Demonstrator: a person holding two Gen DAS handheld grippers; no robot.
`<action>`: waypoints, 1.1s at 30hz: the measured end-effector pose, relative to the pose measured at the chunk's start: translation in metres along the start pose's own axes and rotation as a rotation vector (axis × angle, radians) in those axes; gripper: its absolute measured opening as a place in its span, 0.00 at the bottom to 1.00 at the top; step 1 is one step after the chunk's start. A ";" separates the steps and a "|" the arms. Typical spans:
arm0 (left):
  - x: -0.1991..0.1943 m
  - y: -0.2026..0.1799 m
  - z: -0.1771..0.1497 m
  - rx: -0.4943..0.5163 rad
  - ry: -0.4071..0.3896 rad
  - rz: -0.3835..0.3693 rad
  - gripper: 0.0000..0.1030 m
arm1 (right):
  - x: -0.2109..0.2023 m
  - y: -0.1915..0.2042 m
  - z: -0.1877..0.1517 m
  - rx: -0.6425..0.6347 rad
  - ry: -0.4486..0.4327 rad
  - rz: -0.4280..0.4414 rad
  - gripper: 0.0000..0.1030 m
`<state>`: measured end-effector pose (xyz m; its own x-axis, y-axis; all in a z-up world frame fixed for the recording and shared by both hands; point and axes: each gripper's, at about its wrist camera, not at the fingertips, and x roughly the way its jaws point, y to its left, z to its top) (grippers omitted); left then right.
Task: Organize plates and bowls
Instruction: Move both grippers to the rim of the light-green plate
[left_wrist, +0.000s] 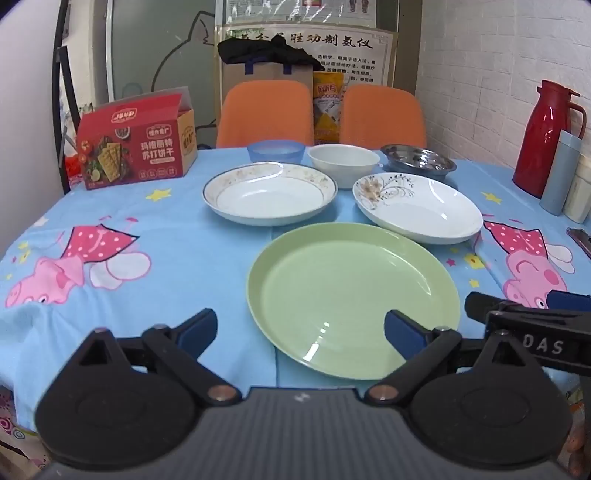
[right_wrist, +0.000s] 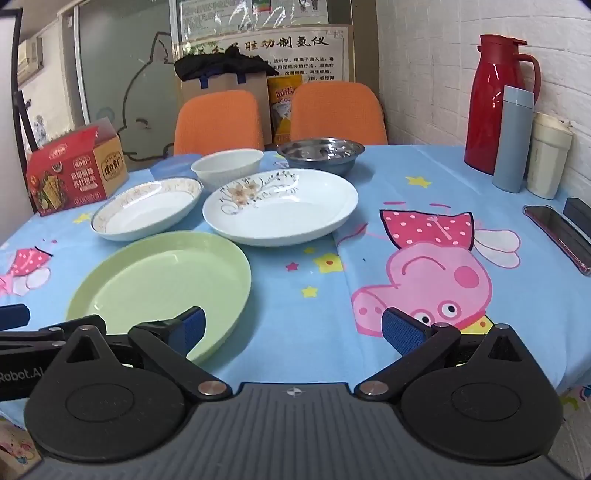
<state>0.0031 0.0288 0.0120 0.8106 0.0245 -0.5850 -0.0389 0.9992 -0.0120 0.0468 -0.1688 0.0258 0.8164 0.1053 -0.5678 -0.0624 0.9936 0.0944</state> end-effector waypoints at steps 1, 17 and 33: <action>-0.001 0.003 0.003 0.005 -0.007 0.005 0.94 | -0.002 -0.001 0.003 0.007 -0.013 0.021 1.00; 0.089 0.037 0.030 -0.029 0.178 -0.042 0.94 | 0.078 0.017 0.013 -0.069 0.180 0.143 1.00; 0.086 0.040 0.024 0.081 0.151 -0.120 0.93 | 0.062 0.033 0.007 -0.130 0.030 0.209 1.00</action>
<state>0.0850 0.0714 -0.0195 0.7099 -0.0944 -0.6980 0.1050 0.9941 -0.0277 0.0989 -0.1302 -0.0008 0.7609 0.3082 -0.5710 -0.3032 0.9469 0.1070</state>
